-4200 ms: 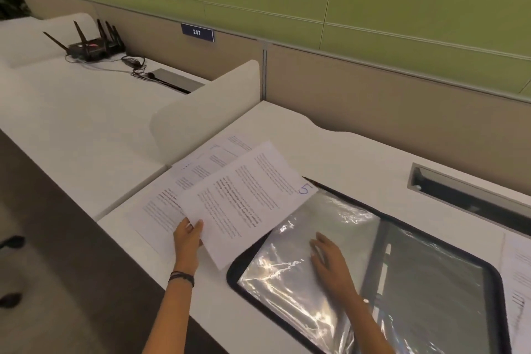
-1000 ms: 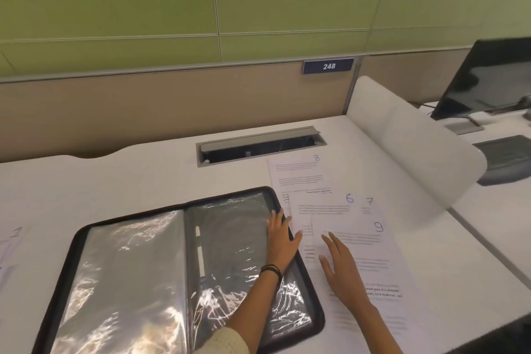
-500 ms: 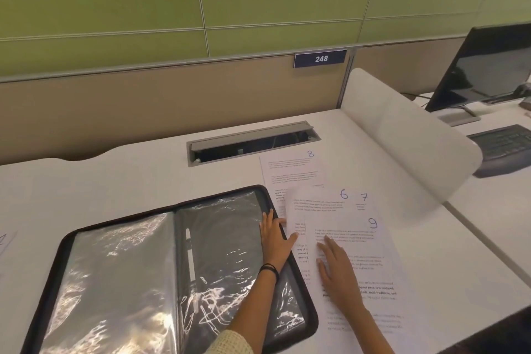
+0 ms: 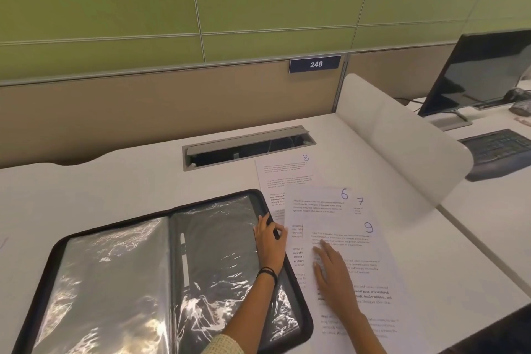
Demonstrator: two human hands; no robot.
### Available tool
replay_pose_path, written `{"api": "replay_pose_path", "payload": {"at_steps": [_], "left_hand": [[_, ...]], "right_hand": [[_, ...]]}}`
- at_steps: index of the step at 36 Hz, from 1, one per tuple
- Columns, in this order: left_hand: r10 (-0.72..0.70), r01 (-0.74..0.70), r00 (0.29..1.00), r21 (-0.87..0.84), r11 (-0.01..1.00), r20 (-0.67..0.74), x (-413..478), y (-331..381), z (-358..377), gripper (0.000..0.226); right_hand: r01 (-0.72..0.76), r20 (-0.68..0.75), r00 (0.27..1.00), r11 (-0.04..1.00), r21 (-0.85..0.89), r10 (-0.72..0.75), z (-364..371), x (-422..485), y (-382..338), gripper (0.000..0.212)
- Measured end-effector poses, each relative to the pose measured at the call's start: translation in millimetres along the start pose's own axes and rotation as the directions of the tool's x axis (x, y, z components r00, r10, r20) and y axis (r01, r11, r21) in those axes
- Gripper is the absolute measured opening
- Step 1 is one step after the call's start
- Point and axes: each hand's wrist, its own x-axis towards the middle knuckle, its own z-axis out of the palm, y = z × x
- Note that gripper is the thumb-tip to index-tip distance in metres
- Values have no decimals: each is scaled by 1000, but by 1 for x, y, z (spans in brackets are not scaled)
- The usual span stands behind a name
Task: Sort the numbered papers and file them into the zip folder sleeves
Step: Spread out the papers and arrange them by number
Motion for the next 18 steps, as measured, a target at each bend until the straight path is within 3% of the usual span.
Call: {"api": "replay_pose_path", "payload": {"at_steps": [8, 16, 18], "left_hand": [[19, -18, 999, 3, 1000, -29, 4, 30, -3, 30], [107, -120, 991, -179, 976, -83, 14, 72, -11, 29], [127, -151, 985, -240, 959, -114, 17, 79, -13, 25]], "right_hand": [[15, -18, 1000, 1000, 27, -14, -3, 6, 3, 58], [53, -61, 997, 998, 31, -51, -6, 15, 6, 64], [42, -55, 998, 999, 35, -40, -7, 16, 7, 56]]}}
